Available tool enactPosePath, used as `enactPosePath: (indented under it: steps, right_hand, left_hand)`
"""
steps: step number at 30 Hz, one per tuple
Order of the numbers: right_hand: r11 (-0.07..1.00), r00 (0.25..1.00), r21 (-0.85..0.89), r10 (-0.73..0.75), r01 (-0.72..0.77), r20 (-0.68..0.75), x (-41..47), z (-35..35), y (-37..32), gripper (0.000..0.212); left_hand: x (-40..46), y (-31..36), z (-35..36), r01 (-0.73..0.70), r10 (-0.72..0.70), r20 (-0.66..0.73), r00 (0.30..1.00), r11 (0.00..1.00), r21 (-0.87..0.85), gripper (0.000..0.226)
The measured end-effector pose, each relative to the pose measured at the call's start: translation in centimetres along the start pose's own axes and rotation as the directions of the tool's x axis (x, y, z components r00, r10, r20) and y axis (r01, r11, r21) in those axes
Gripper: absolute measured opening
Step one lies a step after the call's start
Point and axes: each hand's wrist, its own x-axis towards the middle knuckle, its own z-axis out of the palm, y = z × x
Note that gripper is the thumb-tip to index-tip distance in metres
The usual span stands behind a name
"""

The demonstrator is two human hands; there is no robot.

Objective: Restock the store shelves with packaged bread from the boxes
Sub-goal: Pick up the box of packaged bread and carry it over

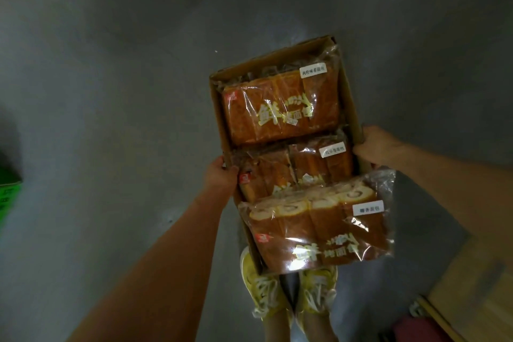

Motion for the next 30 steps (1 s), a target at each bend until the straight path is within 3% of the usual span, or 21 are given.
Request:
enactPosePath:
  steps: [5,10,19,30]
  right_hand:
    - [0.996,0.997,-0.087,-0.015,0.009,-0.071,0.7,0.3,0.4,0.014]
    - [0.988,0.993,-0.156,-0.036,0.018,-0.114,-0.2,-0.2,-0.4,0.011]
    - [0.977,0.987,-0.207,-0.071,0.040,-0.147,-6.8,-3.5,-3.3,0.022]
    - [0.947,0.972,-0.296,-0.179,0.128,-0.153,-21.1,-9.1,-11.4,0.024]
  left_hand:
    - [0.0,0.2,-0.5,-0.136,0.141,-0.001,0.990,0.954,0.267,0.022]
    - [-0.3,0.5,-1.4,-0.150,0.186,-0.042,0.982,0.890,0.430,0.026]
    - [-5.5,1.7,-6.2,-0.226,0.262,-0.009,0.965,0.851,0.474,0.032]
    - [-18.8,7.8,-19.1,-0.179,0.287,-0.091,0.954,0.784,0.595,0.025]
